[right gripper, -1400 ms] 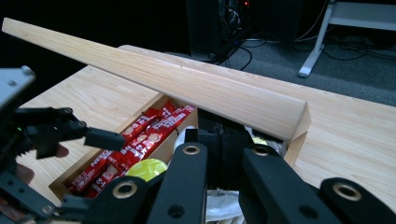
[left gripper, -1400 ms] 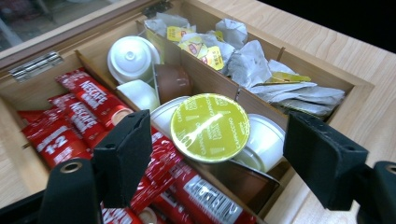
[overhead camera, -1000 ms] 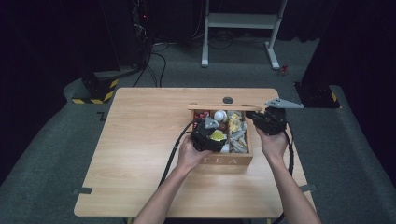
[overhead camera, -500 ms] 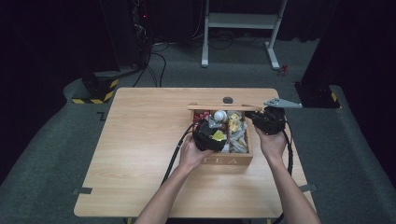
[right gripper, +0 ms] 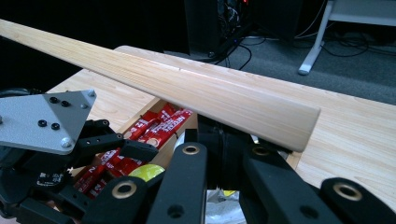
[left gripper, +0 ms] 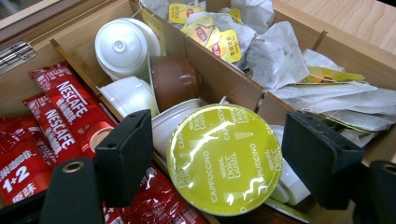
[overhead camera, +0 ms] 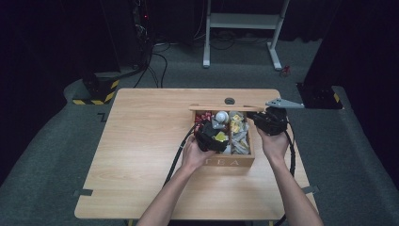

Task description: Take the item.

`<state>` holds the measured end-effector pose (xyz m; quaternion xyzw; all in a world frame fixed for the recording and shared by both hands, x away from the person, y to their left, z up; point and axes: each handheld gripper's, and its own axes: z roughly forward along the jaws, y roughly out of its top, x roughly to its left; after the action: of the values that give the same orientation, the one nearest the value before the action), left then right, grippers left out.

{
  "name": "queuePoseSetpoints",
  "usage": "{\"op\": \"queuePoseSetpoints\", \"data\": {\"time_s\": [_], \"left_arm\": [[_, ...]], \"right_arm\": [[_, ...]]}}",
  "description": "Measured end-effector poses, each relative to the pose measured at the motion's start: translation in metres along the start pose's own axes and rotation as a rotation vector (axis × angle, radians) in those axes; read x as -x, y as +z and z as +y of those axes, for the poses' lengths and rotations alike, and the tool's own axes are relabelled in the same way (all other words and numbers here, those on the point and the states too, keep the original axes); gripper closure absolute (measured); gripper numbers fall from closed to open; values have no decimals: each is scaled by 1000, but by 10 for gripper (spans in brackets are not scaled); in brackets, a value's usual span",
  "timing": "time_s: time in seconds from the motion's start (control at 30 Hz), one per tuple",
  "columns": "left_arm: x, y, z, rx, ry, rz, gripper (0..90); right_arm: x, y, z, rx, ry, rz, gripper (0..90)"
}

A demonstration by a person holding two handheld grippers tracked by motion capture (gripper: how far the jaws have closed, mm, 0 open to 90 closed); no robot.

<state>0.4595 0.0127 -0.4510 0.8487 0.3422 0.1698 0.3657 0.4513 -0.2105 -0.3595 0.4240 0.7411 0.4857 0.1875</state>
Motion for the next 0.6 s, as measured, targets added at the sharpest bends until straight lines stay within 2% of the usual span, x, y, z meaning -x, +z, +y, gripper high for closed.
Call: {"op": "queuePoseSetpoints", "data": {"time_s": [0.13,0.5,0.6], "left_arm": [[4,4,2,-30,26,-6,284],[5,6,3,-53,24,-18,344],[5,7,3,-57,25,-8,366]], "right_arm": [[0,0,0,-1,0,-1,895],[0,3,-1,-5,2,4,896],[0,3,-1,-7,0,3,896]]}}
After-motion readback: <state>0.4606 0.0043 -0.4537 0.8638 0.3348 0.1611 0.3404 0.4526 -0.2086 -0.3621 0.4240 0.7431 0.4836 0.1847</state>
